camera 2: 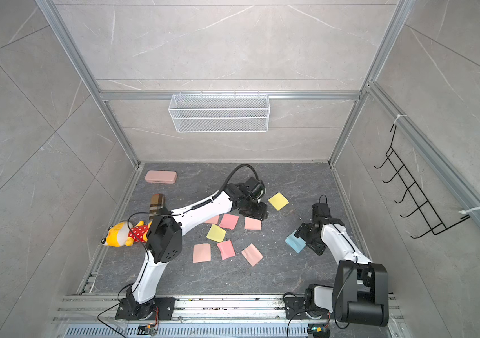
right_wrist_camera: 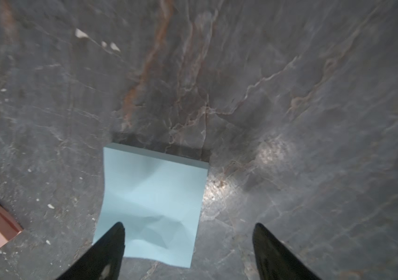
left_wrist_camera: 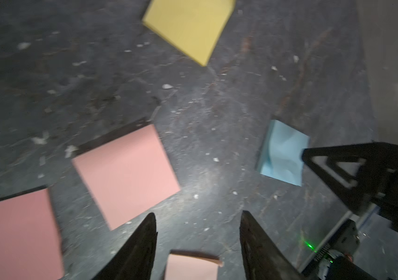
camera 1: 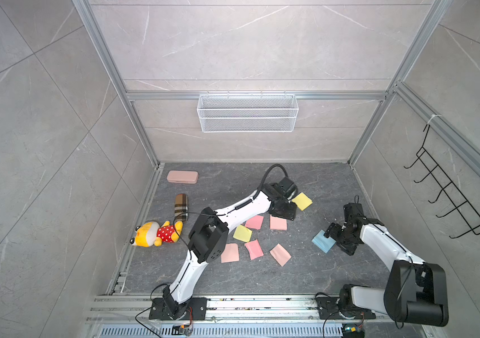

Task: Tear off pages from different memo pads
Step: Pick up the memo pad from the center of the board.

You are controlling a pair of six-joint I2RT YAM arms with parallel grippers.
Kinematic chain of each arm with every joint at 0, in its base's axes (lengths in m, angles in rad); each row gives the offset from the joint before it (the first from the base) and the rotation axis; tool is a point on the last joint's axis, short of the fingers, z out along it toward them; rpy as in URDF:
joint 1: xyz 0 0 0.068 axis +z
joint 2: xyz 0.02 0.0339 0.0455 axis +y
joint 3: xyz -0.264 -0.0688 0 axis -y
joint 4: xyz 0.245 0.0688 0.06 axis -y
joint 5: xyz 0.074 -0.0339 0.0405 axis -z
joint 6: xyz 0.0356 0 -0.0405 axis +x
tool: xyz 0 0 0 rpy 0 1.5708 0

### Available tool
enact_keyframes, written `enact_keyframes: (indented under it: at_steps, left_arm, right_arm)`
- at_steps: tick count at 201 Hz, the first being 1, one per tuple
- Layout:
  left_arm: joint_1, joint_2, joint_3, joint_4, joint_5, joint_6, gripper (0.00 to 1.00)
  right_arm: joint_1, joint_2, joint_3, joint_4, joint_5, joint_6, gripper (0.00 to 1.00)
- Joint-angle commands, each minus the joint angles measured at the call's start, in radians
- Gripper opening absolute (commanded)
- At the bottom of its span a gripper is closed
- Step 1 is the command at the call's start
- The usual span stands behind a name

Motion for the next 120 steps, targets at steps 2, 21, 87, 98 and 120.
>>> enact_keyframes:
  at_steps: [2, 21, 87, 98, 120]
  left_arm:
    - [-0.031, 0.083, 0.065, 0.011, 0.120, 0.039, 0.56]
    - [-0.031, 0.084, 0.053, 0.053, 0.155, 0.023, 0.56]
    - [0.019, 0.136, -0.006, 0.167, 0.233, -0.045, 0.55]
    - [0.021, 0.138, -0.007, 0.189, 0.233, -0.050, 0.55]
    - [0.021, 0.172, 0.039, 0.182, 0.242, -0.051, 0.55]
  right_arm:
    - [-0.006, 0.046, -0.043, 0.116, -0.150, 0.005, 0.81]
    - [0.005, 0.096, -0.039, 0.177, -0.208, -0.009, 0.75]
    - [0.177, 0.225, 0.113, 0.166, -0.151, -0.074, 0.61]
    - [0.177, 0.218, 0.128, 0.140, -0.164, -0.090, 0.60]
    - [0.146, 0.160, 0.095, 0.116, -0.181, -0.094, 0.60]
